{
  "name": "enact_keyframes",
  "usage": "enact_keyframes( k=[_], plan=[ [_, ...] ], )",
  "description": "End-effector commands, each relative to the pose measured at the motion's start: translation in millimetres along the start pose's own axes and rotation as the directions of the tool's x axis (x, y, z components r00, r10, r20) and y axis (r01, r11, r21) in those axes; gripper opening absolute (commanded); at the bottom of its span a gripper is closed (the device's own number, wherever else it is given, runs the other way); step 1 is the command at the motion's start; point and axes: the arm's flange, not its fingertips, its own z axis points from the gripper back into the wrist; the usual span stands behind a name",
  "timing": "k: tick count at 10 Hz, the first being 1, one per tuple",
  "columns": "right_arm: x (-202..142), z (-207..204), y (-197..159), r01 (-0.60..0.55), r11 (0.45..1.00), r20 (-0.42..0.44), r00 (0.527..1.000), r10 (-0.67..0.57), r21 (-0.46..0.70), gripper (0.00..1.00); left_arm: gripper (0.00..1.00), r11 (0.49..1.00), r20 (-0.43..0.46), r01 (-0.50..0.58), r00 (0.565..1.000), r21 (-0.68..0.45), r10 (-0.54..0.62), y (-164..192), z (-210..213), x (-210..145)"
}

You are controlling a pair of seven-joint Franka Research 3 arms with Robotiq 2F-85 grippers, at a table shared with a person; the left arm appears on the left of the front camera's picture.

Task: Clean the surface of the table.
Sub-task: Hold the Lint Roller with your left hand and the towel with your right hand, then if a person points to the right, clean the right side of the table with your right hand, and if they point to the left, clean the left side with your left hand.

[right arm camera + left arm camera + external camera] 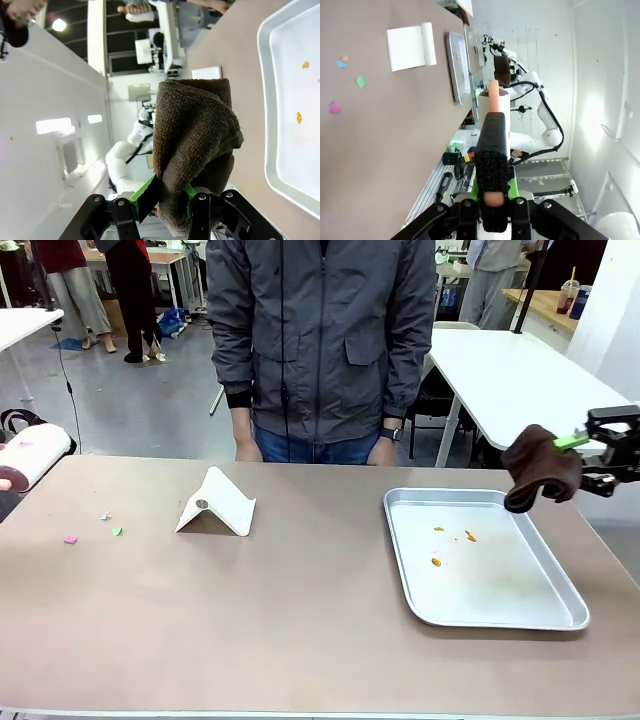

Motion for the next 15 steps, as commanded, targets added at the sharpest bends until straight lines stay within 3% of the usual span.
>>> enact_keyframes(
  k=[1, 2, 3, 4, 15],
  plan=[
    [7, 12, -7, -0.037, 0.994, 0.036, 0.999, 0.033, 0.1, 0.0, 0.0, 0.999, 0.023, -0.031, 0.999, -0.016, 0.031, -1, 34, -8],
    [10, 13, -10, -0.015, 0.996, 0.064, 0.998, 0.01, 0.084, 0.0, 0.0, 0.998, 0.085, -0.063, 0.994, -0.032, 0.065, 1, 38, -12],
    [13, 1, -12, 0.003, 1.0, 0.071, 0.997, -0.004, 0.016, 0.0, 0.0, 1.0, 0.024, -0.014, 1.0, -0.003, 0.015, 9, 8, -6],
    [4, 18, -10, 0.009, 0.999, 0.043, 0.999, -0.011, 0.048, 0.0, 0.0, 1.0, 0.024, -0.014, 1.0, -0.003, 0.015, 9, 8, -6],
    [4, 18, -10, 0.009, 0.999, 0.043, 0.999, -0.011, 0.048, 0.0, 0.0, 1.0, 0.024, -0.014, 1.0, -0.003, 0.015, 9, 8, -6]
  ],
)
